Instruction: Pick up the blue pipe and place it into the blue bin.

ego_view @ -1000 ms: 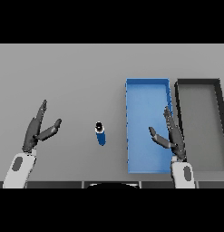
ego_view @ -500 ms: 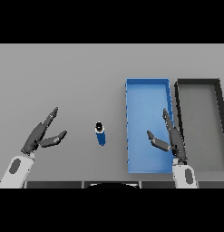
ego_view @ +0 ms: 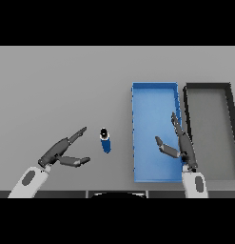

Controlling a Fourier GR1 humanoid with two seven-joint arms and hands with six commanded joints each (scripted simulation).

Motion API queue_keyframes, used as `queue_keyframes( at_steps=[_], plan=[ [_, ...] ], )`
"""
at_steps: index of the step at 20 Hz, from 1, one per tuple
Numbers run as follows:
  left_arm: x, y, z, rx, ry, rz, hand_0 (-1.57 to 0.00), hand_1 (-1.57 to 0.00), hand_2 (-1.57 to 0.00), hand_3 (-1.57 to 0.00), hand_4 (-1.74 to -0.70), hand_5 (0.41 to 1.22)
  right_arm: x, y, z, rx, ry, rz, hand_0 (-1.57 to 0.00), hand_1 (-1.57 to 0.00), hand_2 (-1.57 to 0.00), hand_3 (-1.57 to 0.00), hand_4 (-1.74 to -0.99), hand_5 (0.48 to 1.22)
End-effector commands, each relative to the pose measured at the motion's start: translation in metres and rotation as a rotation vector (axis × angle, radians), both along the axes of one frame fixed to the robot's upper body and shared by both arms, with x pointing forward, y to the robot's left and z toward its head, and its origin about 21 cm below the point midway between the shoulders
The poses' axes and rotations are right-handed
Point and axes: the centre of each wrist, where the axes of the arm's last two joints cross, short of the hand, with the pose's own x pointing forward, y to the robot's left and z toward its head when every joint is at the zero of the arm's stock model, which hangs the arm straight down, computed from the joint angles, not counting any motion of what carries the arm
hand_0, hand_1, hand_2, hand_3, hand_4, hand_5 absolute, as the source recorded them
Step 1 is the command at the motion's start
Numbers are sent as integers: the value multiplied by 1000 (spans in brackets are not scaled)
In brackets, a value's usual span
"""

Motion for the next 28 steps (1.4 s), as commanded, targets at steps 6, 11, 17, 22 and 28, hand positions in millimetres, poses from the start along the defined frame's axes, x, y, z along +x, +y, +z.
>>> queue_keyframes(
  at_steps=[6,11,17,22,28],
  plan=[
    [4,-37,-13,-35,6,-73,1,1,1,1,-1117,446,1,2,-1,6,19,-5,1,1,1,1,-1272,617],
    [17,-65,-27,-71,42,-99,1,1,1,1,-1118,450,-2,4,-4,14,22,-19,1,1,1,1,-1273,607],
    [32,-96,-43,-87,23,-117,1,1,1,1,-1081,459,-5,-3,-3,18,18,-20,1,1,1,1,-1264,598],
    [41,-113,-48,-234,61,-80,-187,-348,-481,-519,-1253,730,-11,-4,-5,16,16,-22,1,1,1,1,-1260,600],
    [31,-124,-55,-279,17,-67,-1201,-1250,-1285,-1215,-1604,1092,-3,0,-4,14,27,-16,1,1,1,1,-1260,614]
  ],
)
